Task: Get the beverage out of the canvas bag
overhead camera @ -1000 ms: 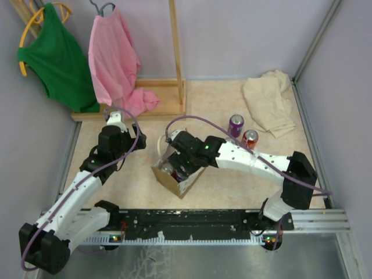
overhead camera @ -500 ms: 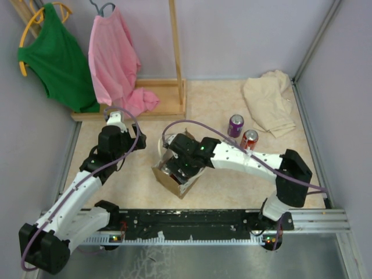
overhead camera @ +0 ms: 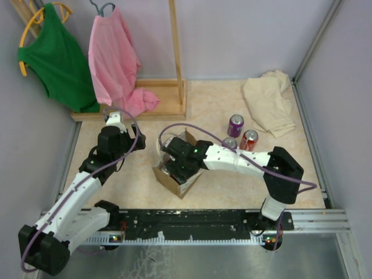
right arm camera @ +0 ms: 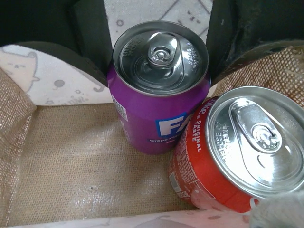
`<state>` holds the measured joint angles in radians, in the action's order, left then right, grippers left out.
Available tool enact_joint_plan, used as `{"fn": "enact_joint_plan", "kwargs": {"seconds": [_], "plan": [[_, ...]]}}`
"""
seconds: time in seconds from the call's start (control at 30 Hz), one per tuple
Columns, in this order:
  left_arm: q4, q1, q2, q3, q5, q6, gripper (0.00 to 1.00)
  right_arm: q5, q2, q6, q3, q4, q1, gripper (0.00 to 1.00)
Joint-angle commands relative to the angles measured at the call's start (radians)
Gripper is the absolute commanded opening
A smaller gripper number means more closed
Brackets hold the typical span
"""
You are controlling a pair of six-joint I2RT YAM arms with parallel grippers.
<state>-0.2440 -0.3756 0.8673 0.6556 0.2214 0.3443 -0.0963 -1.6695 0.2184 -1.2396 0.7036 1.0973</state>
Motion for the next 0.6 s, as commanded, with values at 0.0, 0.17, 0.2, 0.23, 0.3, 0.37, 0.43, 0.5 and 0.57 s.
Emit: {"fn": "enact_joint_plan", "kwargs": {"seconds": [0.0,0.17,0.2,0.23,0.3,0.37,0.43,0.5,0.57], "plan": [[-0.011,-0.003,-0.017,0.015,0.015,0.004,1.00,-0.037,-0.037,-0.030,-0.014,0.007,0.004,0.54],[-0.011,-0.003,-0.018,0.010,0.018,0.005,1.00,-0.035,-0.046,-0.037,-0.027,0.021,0.004,0.13],[-0.010,-0.003,-0.018,0.010,0.019,0.004,1.00,-0.039,-0.044,-0.037,-0.029,0.022,0.004,0.03],[-0.009,-0.003,-0.017,0.009,0.018,0.004,1.00,-0.048,-0.039,-0.037,-0.031,0.023,0.004,0.00],[-0.007,-0.003,-0.014,0.007,0.018,0.004,1.00,-0.067,-0.027,-0.037,-0.037,0.030,0.005,0.00],[-0.005,-0.004,-0.009,0.007,0.018,0.004,1.00,-0.092,-0.002,-0.037,-0.046,0.031,0.003,0.00],[-0.003,-0.003,-0.006,0.006,0.017,0.005,1.00,-0.121,0.049,-0.037,-0.053,0.021,0.005,0.00],[0.001,-0.002,-0.005,0.007,0.015,0.004,1.00,-0.153,0.091,-0.042,-0.062,0.005,0.004,0.00],[0.003,-0.002,-0.003,0.007,0.015,0.005,1.00,-0.192,0.120,-0.049,-0.082,-0.006,0.004,0.00]]}}
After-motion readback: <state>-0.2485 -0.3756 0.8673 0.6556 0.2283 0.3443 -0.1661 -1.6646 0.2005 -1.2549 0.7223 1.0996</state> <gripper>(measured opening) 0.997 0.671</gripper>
